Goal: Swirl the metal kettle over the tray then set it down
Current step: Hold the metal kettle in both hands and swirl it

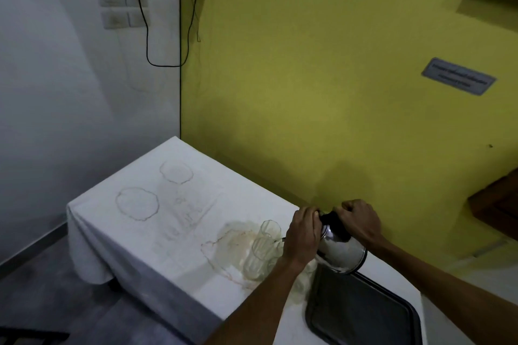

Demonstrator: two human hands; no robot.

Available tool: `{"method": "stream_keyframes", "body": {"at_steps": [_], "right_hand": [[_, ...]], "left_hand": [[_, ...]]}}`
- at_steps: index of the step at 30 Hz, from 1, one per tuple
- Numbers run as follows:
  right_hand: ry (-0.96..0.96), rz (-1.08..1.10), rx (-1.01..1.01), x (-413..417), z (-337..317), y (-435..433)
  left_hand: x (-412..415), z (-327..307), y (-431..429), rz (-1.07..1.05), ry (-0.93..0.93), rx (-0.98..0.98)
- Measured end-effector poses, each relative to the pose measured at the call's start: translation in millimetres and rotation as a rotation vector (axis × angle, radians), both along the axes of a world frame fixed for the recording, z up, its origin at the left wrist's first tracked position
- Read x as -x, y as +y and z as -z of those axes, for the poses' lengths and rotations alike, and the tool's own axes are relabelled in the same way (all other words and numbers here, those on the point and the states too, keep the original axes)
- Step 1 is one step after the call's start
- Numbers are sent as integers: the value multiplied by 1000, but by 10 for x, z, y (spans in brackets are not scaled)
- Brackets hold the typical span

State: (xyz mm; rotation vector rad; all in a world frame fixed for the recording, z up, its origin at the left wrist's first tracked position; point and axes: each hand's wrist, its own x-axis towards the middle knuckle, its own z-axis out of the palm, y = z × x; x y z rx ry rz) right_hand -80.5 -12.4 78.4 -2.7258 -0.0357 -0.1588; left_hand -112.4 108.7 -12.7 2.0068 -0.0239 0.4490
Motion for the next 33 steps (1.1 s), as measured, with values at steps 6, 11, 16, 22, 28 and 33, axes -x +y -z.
{"method": "stream_keyframes", "body": {"at_steps": [6, 11, 16, 22, 28, 33], "right_hand": [[-3, -16, -5, 27, -46, -10], [-2, 27, 10, 34, -93, -2], [-2, 34, 22, 17, -67, -41], [-22, 20, 19, 23, -26, -82], [-23, 27, 35, 32, -38, -33], [-26, 37, 64, 53, -12, -2]], "left_hand": [[3, -29, -17, 5, 9, 8], [10, -69, -28, 10, 7, 21], [24, -81, -41, 16, 3, 29], [28, -104, -40, 37, 22, 28], [50, -78, 1, 41, 24, 30], [51, -49, 39, 41, 27, 2]]}}
